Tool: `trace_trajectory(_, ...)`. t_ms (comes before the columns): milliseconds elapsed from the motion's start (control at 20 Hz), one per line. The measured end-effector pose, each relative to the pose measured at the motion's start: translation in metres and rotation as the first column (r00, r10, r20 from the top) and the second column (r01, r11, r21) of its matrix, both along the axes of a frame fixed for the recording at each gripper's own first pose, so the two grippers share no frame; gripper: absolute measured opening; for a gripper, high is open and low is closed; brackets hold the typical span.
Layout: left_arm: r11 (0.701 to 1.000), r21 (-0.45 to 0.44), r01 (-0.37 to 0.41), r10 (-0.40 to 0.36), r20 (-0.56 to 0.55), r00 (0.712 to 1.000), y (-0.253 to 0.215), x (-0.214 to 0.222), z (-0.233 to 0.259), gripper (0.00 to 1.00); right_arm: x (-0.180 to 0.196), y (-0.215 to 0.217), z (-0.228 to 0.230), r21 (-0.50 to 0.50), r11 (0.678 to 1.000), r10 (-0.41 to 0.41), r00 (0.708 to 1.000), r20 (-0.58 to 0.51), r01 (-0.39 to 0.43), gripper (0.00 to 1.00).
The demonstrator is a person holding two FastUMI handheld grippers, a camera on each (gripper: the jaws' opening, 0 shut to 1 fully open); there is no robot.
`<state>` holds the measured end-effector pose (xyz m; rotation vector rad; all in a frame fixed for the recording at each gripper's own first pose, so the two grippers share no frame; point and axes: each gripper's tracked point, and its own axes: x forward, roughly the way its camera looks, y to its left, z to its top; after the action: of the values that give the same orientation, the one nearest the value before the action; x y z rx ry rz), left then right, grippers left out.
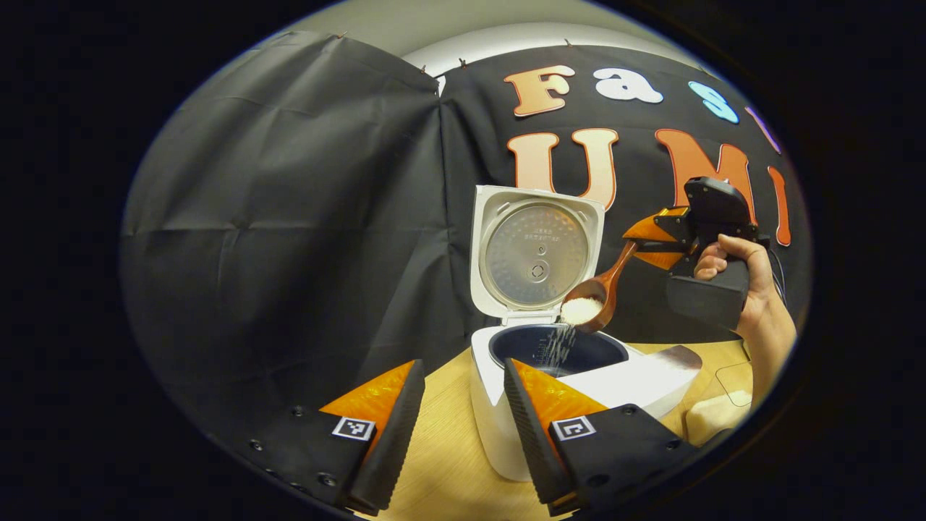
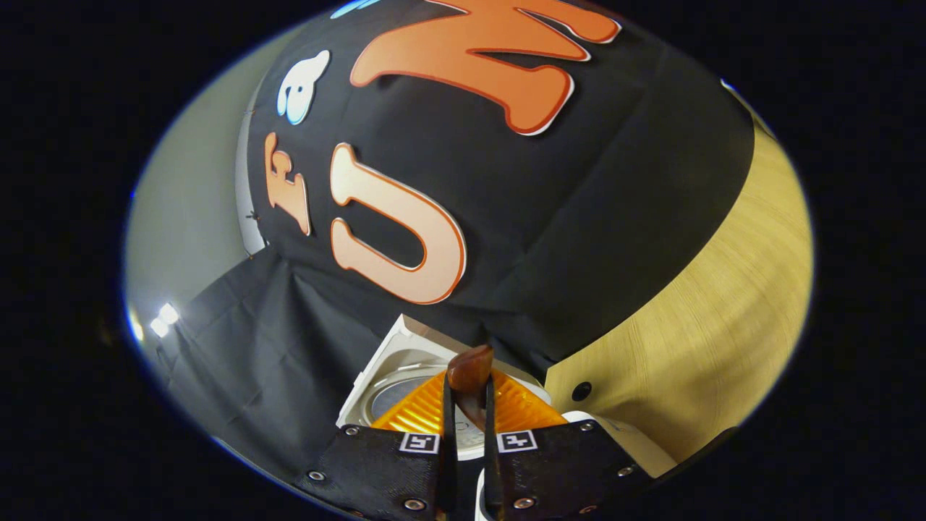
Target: Close the left gripper, press the button to open the rice cooker; take a wooden spoon from the chopstick holder with the right hand, scoop a spoonful of rice and pour it into the rice cooker, then put the wooden spoon back into the chopstick holder.
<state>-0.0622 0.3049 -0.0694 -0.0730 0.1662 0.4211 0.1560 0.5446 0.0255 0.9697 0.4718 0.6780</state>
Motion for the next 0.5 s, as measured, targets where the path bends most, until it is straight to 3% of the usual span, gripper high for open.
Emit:
trace_trajectory(250, 1.0, 0.008, -0.004, 0.004, -0.006, 1.0, 0.002, 0.001, 0.001, 0.74, -0.003, 0.005, 0.005, -0.09, 0.996, 0.03, 0.988, 0.155, -0.016, 0.14)
trace_trajectory(500, 1.0, 0.014, -0.003, 0.003, -0.004, 1.0, 0.001, 0.0, 0.005, 0.74, -0.013, 0.006, 0.017, -0.156, 0.987, 0.084, 0.949, 0.303, -0.038, 0.14)
